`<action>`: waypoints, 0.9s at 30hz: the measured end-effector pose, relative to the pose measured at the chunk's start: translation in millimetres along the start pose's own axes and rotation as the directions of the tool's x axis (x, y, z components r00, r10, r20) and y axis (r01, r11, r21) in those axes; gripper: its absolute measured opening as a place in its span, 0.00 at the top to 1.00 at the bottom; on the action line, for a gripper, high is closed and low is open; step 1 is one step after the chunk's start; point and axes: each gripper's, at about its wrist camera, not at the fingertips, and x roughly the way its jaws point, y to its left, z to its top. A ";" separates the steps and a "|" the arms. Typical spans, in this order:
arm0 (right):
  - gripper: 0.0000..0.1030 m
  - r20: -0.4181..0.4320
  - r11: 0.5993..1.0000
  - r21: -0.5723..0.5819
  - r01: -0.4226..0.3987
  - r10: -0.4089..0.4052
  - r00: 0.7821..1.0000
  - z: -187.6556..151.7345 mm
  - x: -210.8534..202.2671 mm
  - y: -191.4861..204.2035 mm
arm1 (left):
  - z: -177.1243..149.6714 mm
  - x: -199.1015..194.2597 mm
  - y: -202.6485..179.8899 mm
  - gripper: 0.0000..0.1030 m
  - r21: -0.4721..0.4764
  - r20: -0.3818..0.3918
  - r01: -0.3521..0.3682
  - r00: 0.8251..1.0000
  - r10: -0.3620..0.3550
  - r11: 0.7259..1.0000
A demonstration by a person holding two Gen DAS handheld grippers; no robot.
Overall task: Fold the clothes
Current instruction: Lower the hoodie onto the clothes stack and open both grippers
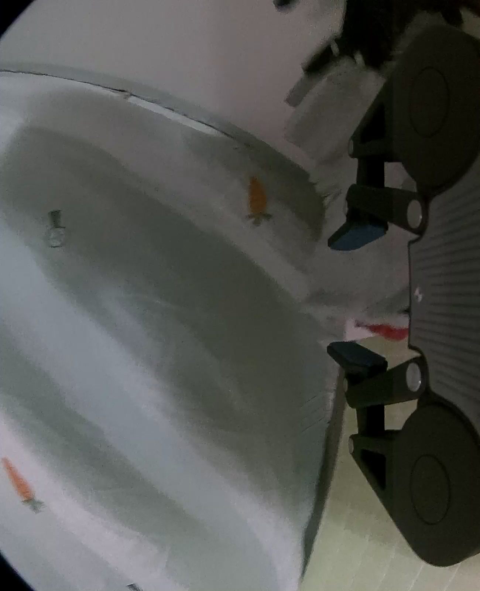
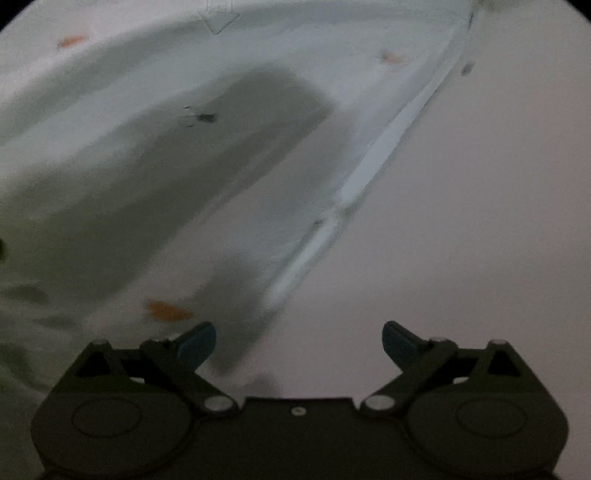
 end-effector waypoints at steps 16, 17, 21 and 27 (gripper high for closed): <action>0.00 -0.313 0.868 0.447 -0.214 0.376 0.872 -72.9 53.6 2.6 | -40.9 17.9 17.0 0.27 0.025 -0.180 -0.094 0.979 0.097 0.995; 0.00 -0.321 0.874 0.439 -0.210 0.370 0.872 -67.9 49.6 1.1 | -40.8 8.3 18.0 0.25 0.025 -0.168 -0.082 0.982 0.086 0.996; 0.00 -0.258 0.904 0.378 -0.200 0.311 0.915 -46.4 5.8 -3.0 | -36.5 -46.1 20.5 0.14 0.002 -0.074 -0.013 0.997 0.013 1.000; 0.00 -0.145 0.874 0.456 -0.166 0.257 0.955 -11.1 -75.6 -26.1 | -24.1 -130.2 17.2 0.00 0.026 0.090 0.074 0.993 -0.076 0.997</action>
